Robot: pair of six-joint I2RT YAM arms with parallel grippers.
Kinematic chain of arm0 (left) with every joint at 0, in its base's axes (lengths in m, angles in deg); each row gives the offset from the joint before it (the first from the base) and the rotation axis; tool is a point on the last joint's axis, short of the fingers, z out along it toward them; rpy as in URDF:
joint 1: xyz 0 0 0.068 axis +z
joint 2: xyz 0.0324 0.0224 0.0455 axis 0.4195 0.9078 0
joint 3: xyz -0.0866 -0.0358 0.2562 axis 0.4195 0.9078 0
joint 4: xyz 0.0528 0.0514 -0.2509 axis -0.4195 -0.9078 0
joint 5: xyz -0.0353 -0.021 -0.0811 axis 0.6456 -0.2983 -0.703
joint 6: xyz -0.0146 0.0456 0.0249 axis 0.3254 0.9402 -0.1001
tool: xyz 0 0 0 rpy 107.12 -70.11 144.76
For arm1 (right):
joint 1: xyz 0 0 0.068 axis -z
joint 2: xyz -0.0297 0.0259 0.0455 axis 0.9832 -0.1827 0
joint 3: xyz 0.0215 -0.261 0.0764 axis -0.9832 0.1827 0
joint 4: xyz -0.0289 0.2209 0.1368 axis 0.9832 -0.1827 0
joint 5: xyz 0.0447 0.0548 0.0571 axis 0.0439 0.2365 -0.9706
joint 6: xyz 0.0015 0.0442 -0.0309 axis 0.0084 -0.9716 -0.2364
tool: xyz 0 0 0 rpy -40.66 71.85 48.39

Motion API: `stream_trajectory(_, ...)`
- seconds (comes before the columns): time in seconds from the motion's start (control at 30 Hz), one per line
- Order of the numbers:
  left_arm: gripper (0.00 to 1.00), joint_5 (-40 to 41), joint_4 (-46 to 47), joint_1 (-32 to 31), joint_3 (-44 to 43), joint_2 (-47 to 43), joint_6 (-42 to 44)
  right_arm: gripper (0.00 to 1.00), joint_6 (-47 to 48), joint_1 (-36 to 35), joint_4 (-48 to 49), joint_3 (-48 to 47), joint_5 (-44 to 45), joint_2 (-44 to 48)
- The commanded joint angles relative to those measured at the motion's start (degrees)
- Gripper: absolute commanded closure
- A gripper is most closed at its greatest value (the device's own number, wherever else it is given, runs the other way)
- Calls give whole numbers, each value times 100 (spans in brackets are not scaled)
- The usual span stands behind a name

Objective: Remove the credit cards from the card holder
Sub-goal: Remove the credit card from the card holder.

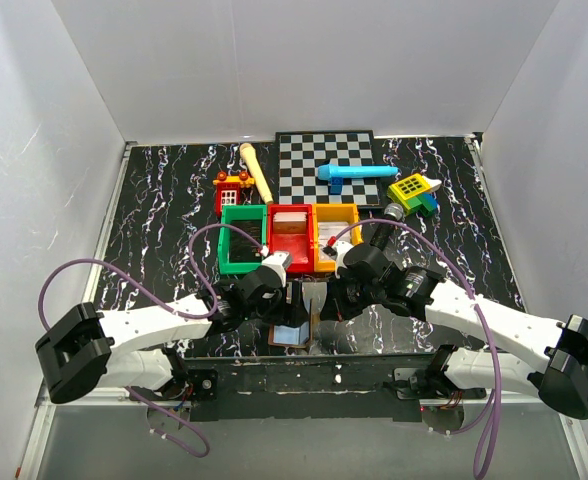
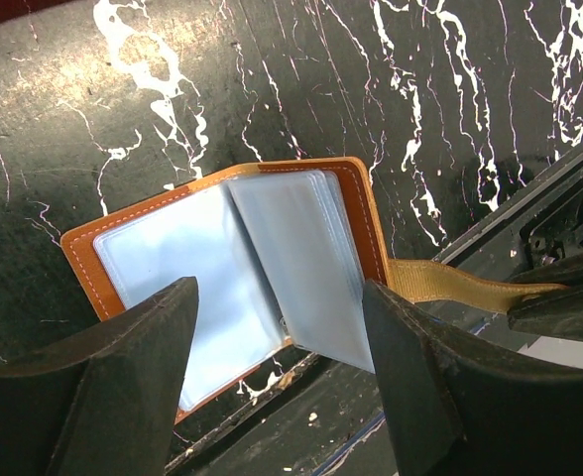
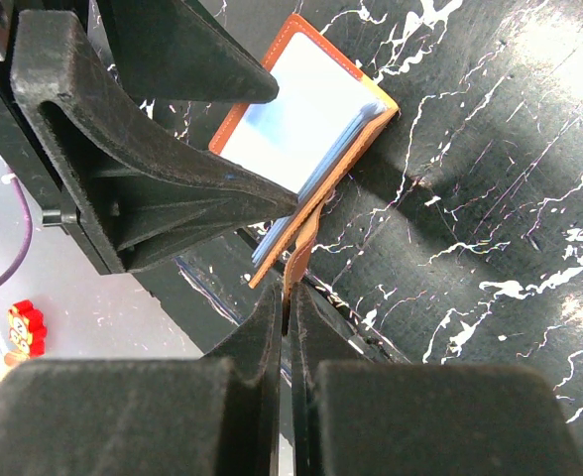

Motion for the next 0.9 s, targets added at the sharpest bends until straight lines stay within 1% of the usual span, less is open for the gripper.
stream_trajectory(0.0,35,7,52,-41,-197,53,42,99,45,-15,91,-81,-39,5)
stream_trajectory(0.17,39,86,-36,-41,-196,97,34,99,54,-15,91,-81,-39,14)
stream_trajectory(0.27,38,147,-80,-41,-179,18,16,99,54,-15,91,-81,-39,14)
stream_trajectory(0.37,37,235,-107,-41,-135,-148,7,99,45,-15,82,-73,-39,23)
stream_trajectory(0.47,33,332,-255,-41,-179,-342,16,99,63,-7,82,-73,-39,23)
stream_trajectory(0.7,29,911,-792,-41,-249,-939,60,99,89,-7,39,-125,-4,23)
stream_trajectory(0.77,28,912,-722,-41,-214,-1028,95,99,98,-15,39,-134,-4,14)
stream_trajectory(0.87,30,632,-433,-41,-161,-888,200,99,98,-15,30,-125,23,-3)
